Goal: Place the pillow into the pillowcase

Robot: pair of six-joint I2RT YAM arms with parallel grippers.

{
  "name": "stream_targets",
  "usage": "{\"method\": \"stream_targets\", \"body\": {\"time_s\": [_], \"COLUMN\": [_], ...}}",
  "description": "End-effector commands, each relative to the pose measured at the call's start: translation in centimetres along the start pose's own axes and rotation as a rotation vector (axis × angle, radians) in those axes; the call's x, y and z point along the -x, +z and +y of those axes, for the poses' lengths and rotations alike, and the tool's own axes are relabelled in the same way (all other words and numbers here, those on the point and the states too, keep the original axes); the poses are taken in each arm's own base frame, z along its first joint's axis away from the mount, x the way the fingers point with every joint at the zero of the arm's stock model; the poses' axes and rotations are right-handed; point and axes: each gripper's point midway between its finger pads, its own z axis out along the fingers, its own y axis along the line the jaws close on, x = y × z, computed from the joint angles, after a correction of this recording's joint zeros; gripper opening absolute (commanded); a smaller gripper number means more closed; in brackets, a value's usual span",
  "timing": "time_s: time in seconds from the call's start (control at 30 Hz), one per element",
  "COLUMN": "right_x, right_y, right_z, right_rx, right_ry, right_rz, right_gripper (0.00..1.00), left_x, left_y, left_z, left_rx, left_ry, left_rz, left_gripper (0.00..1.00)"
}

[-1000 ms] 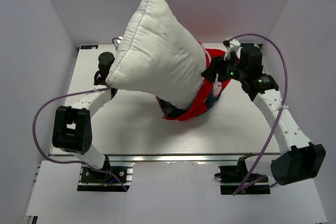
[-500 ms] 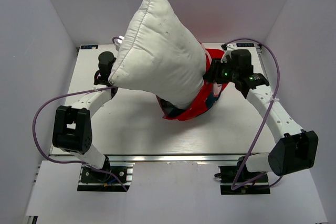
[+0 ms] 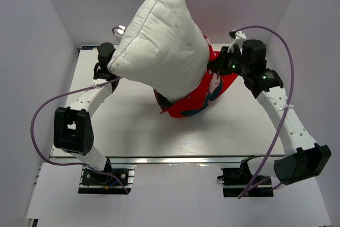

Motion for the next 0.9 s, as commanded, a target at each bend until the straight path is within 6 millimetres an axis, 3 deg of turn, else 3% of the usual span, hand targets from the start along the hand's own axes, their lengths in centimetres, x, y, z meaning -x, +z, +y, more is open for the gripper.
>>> {"method": "stream_targets", "body": {"time_s": [0.0, 0.03, 0.13, 0.17, 0.2, 0.23, 0.27, 0.3, 0.37, 0.4, 0.43, 0.5, 0.57, 0.6, 0.63, 0.67, 0.7, 0.73, 0.77, 0.8, 0.83, 0.87], "right_x": [7.7, 8.8, 8.5, 9.5, 10.3, 12.0, 16.4, 19.2, 24.4, 28.1, 29.3, 30.6, 29.8, 27.4, 25.9, 24.7, 21.5, 18.8, 16.6, 12.6, 12.5, 12.6], "right_y": [-3.9, -4.6, -4.0, -3.4, -2.9, -2.4, -1.6, 1.0, 0.4, -2.1, -1.5, -2.6, -3.5, -1.8, -3.5, -4.1, -2.9, -6.1, -7.2, -7.7, -10.2, -10.8], "right_z": [7.4, 9.0, 15.1, 16.1, 16.4, 15.8, 14.3, 9.1, 4.6, 4.0, 0.5, 0.5, 3.2, 3.4, 8.4, 11.4, 13.0, 19.6, 22.3, 25.9, 27.3, 27.8], "right_rx": [0.276, 0.342, 0.524, 0.537, 0.537, 0.507, 0.421, 0.297, 0.207, 0.194, 0.129, 0.140, 0.240, 0.260, 0.374, 0.451, 0.494, 0.652, 0.730, 0.829, 0.867, 0.863], "right_ry": [-0.008, -0.005, 0.023, 0.027, 0.037, 0.034, 0.037, 0.093, 0.134, 0.117, 0.141, 0.115, 0.098, 0.119, 0.073, -0.009, -0.024, -0.092, -0.124, -0.151, -0.183, -0.200], "right_rz": [-0.209, -0.230, -0.166, -0.174, -0.190, -0.236, -0.340, -0.388, -0.513, -0.620, -0.649, -0.685, -0.656, -0.587, -0.560, -0.556, -0.483, -0.455, -0.419, -0.341, -0.389, -0.418], "right_gripper": [0.00, 0.00, 0.00, 0.00, 0.00, 0.00, 0.00, 0.00, 0.00, 0.00, 0.00, 0.00, 0.00, 0.00, 0.00, 0.00, 0.00, 0.00, 0.00, 0.00, 0.00, 0.00], "left_x": [4.6, 6.0, 8.5, 9.5, 9.9, 9.9, 10.0, 9.5, 8.7, 8.4, 8.0, 8.7, 9.7, 10.5, 11.0, 11.4, 11.7, 12.0, 12.1, 12.4, 12.5, 12.7], "left_y": [0.3, 0.4, 0.9, 0.9, 1.3, 1.4, 1.2, 0.8, 0.0, -0.7, -2.1, -3.3, -4.0, -4.2, -3.8, -3.5, -3.2, -2.4, -2.1, -1.8, -1.5, -1.2], "left_z": [-7.8, -9.8, -10.9, -13.1, -12.7, -13.5, -15.0, -15.7, -15.9, -16.3, -18.0, -18.4, -18.9, -19.7, -19.1, -18.6, -18.5, -17.1, -16.6, -16.1, -15.7, -15.2], "left_rx": [-0.109, -0.133, -0.129, -0.164, -0.149, -0.162, -0.185, -0.188, -0.170, -0.162, -0.163, -0.133, -0.111, -0.111, -0.100, -0.090, -0.096, -0.084, -0.086, -0.091, -0.090, -0.084], "left_ry": [0.114, 0.139, 0.143, 0.174, 0.159, 0.161, 0.170, 0.154, 0.131, 0.124, 0.131, 0.119, 0.115, 0.120, 0.110, 0.099, 0.087, 0.065, 0.057, 0.049, 0.046, 0.041], "left_rz": [-0.120, -0.145, -0.187, -0.201, -0.195, -0.179, -0.171, -0.151, -0.141, -0.149, -0.167, -0.209, -0.252, -0.274, -0.283, -0.292, -0.293, -0.288, -0.285, -0.290, -0.290, -0.288], "left_gripper": [0.00, 0.00, 0.00, 0.00, 0.00, 0.00, 0.00, 0.00, 0.00, 0.00, 0.00, 0.00, 0.00, 0.00, 0.00, 0.00, 0.00, 0.00, 0.00, 0.00, 0.00, 0.00]}}
